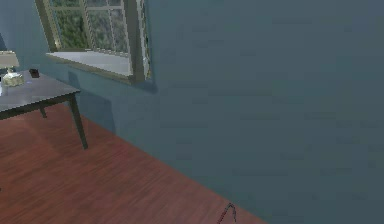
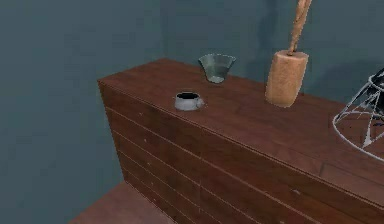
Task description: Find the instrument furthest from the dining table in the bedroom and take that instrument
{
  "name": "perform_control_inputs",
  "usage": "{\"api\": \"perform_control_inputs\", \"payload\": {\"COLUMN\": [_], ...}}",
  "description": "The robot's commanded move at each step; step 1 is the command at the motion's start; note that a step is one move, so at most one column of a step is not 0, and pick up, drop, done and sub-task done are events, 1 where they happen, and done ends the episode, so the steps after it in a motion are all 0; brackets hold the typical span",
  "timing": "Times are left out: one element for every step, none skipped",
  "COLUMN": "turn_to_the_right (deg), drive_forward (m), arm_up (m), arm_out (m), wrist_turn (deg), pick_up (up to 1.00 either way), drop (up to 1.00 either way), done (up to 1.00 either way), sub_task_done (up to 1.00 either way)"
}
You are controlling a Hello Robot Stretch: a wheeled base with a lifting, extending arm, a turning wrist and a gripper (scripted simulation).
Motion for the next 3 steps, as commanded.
{"api": "perform_control_inputs", "payload": {"turn_to_the_right": [0.0, 0.0, 0.0], "drive_forward": [0.0, 0.0, 0.0], "arm_up": [0.5, 0.38, 0.0], "arm_out": [0.0, 0.0, 0.46], "wrist_turn": [0.0, 0.0, 0.0], "pick_up": [0.0, 0.0, 0.0], "drop": [0.0, 0.0, 0.0], "done": [0.0, 0.0, 0.0], "sub_task_done": [0.0, 0.0, 0.0]}}
